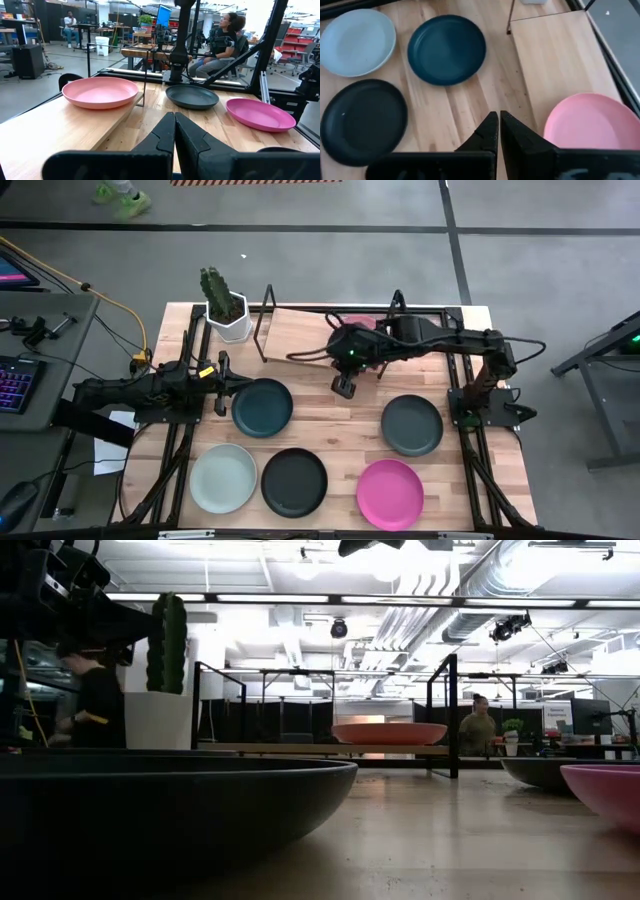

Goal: Place and stack plates onto a shelf
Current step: Put the left dark green plate on the shelf

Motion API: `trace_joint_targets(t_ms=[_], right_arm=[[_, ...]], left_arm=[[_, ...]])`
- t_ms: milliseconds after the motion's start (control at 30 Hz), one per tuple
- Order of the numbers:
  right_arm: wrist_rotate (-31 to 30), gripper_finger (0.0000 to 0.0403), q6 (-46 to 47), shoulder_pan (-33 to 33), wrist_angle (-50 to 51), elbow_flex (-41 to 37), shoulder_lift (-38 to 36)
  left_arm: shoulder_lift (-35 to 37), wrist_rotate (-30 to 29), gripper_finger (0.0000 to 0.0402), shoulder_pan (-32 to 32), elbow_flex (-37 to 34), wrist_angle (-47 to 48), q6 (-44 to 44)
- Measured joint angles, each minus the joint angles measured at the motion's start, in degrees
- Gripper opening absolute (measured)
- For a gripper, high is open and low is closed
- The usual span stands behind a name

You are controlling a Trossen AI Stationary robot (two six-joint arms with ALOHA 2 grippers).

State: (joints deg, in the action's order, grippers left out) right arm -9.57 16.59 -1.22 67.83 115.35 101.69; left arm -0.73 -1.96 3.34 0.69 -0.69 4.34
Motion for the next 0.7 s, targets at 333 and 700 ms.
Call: trace_joint_targets(t_ms=[333, 700], right_arm=[[-2.51, 0.0000, 1.61, -1.37, 5.13, -1.17, -0.80], [-3.70, 0.0000, 23.15, -5.35, -30.81, -51.13, -37.07]], left_arm=[[0.00, -0.02, 0.0000, 0.02, 0.00, 0.02, 0.00], [0.00, 0.00, 0.0000, 0.02, 0.00, 0.00, 0.00]])
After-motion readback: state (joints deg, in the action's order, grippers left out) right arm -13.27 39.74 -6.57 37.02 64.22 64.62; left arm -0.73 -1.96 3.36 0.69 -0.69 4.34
